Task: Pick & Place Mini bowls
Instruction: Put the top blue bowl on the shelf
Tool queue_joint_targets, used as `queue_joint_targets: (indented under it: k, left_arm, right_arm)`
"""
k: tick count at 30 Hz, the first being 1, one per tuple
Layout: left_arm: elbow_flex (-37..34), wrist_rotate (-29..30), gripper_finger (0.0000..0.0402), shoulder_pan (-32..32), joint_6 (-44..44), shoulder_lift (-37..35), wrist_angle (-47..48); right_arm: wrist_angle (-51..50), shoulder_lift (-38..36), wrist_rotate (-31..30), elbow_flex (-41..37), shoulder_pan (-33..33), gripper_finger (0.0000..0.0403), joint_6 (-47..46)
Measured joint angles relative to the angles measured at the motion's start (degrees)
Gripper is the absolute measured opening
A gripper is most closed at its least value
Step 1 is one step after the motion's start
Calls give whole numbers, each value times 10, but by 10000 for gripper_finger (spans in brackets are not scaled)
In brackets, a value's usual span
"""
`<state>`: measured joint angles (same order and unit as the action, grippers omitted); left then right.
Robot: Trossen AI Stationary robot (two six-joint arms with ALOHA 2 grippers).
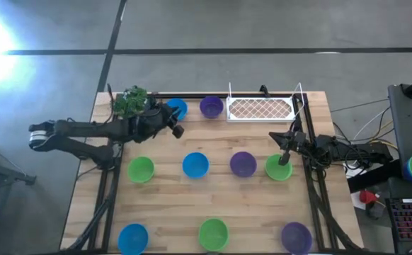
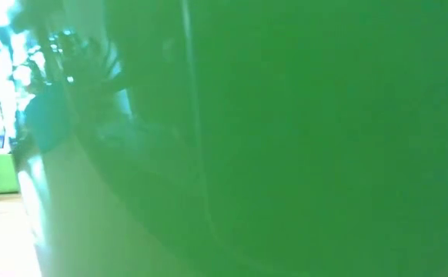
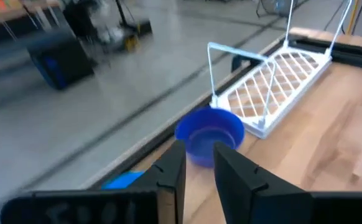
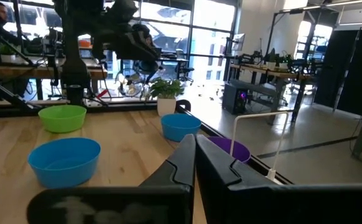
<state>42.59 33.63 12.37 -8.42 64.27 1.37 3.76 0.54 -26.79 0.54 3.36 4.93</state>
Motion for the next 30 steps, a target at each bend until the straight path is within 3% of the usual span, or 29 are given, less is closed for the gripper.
queue_joint_targets:
  k: [5,13,20,30]
  left_arm:
    - [40,-58,76,43,-44,39,68]
    - [98,-74,76,77,-110,122,163]
    - [137,-159,76,93,-143,192,175]
    - [164,-163,76,116,-186,250,178]
  right_arm:
    - [0,0,0,0,0,8,0]
    - [0,0,0,0,0,8,0]
    - [0,0,-1,0,0,8,0]
    - [0,0,-1,0,0,8,0]
